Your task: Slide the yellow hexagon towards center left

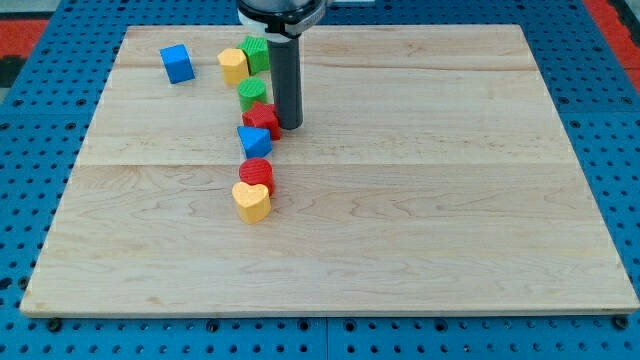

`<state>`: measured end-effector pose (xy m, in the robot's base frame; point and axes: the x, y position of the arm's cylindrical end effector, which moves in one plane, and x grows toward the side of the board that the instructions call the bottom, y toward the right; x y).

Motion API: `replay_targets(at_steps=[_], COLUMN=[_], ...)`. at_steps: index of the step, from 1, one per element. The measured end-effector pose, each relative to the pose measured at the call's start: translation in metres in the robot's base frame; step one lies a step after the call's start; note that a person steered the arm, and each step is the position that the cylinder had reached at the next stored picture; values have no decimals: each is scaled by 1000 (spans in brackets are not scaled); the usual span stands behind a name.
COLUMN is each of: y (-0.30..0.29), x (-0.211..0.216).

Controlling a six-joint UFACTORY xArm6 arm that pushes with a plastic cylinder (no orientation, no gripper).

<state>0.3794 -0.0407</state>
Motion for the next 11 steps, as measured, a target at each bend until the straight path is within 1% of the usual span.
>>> replay_targets(at_steps=[3,4,6,8,9,11], y=[-24,-3,-7,-74,-74,-63], x=[0,-3,-99,-139,-139,-96])
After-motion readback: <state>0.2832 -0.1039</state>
